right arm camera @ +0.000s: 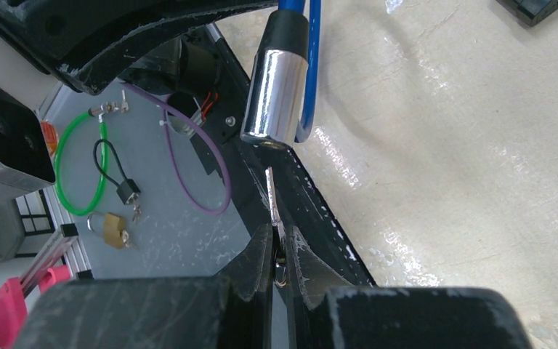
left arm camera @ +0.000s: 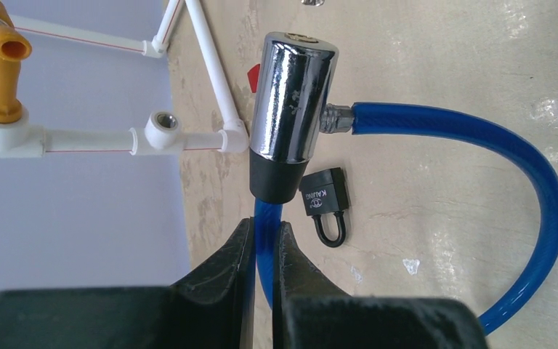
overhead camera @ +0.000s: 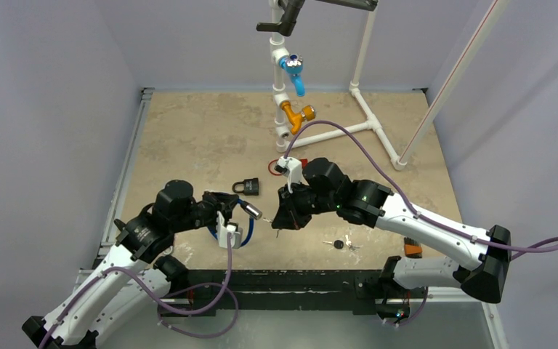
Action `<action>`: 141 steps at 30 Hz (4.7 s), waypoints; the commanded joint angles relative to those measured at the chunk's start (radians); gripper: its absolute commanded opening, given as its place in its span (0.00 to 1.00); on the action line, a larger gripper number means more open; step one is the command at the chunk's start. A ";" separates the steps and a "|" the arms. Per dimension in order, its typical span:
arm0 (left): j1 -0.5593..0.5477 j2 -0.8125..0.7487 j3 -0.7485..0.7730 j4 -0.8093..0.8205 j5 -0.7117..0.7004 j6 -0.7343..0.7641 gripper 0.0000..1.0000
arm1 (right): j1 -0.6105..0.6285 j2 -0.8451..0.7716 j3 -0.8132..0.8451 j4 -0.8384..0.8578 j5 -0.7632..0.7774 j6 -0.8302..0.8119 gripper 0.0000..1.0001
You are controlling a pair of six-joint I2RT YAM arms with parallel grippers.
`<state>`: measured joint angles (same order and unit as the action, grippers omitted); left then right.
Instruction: Unlock with the key
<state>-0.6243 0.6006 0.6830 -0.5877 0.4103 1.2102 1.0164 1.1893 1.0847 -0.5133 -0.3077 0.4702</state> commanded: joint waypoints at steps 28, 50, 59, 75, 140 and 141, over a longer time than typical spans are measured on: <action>-0.060 -0.022 0.009 0.044 0.002 0.012 0.00 | 0.027 0.025 0.025 0.077 0.013 -0.004 0.00; -0.063 -0.036 0.014 0.024 -0.008 -0.015 0.00 | 0.033 -0.008 -0.020 0.084 0.125 0.003 0.00; -0.063 -0.041 0.010 0.025 -0.004 -0.012 0.00 | 0.033 -0.005 -0.028 0.090 0.123 -0.002 0.00; -0.082 -0.043 0.017 0.035 -0.013 -0.034 0.00 | 0.033 0.000 -0.062 0.141 0.099 0.019 0.00; -0.333 -0.216 -0.203 0.252 -0.280 0.241 0.00 | 0.050 -0.021 -0.152 0.348 0.045 0.154 0.00; -0.335 -0.213 -0.202 0.258 -0.288 0.233 0.00 | 0.050 -0.022 -0.151 0.343 0.066 0.157 0.00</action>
<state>-0.9344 0.3946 0.4843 -0.4328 0.0341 1.4044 1.0668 1.1595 0.8749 -0.2283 -0.2737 0.6434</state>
